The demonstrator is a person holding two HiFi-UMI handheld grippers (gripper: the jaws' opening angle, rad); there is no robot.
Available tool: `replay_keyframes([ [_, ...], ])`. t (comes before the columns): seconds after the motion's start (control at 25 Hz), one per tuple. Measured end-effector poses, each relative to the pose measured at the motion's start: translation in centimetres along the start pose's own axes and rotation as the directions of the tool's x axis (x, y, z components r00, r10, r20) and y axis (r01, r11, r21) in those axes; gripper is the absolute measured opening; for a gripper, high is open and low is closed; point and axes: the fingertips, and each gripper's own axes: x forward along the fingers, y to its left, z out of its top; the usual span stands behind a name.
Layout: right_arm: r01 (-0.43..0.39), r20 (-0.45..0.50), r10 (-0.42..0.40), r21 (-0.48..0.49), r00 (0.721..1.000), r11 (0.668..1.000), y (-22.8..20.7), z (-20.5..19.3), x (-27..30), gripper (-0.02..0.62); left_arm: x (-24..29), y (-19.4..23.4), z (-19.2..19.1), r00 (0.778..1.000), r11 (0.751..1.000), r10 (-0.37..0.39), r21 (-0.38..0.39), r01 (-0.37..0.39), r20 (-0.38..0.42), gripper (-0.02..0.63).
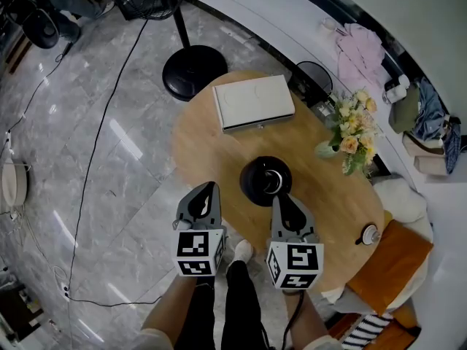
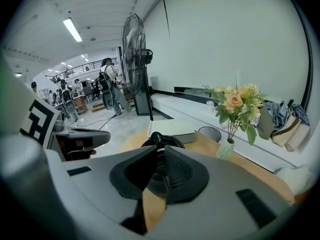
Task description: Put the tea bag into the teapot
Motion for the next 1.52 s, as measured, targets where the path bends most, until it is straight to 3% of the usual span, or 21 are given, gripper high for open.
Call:
replay_keyframes([
  [0.48,0.015,0.021,-0.015,0.004,1.000,1.000,-0.2,0.7,-1.5,0.038,-1.6,-0.2,0.7,1.000,1.000,0.010,0.009,-0.010,0.009,0.015],
  [0.92,0.019,0.071,-0.021,0.030,0.997,0.999,0.4,3.1,-6.3,0.037,-5.9,-2.6,3.3,1.000,0.999,-0.012,0.033,0.011,0.020,0.015],
  [1.52,0.074,0.199,-0.075,0.016,0.977,0.997,-0.9,10.6,-14.9,0.034,-12.9,-6.4,12.2,0.988,0.995,-0.063,0.085,0.052,0.140,0.015],
])
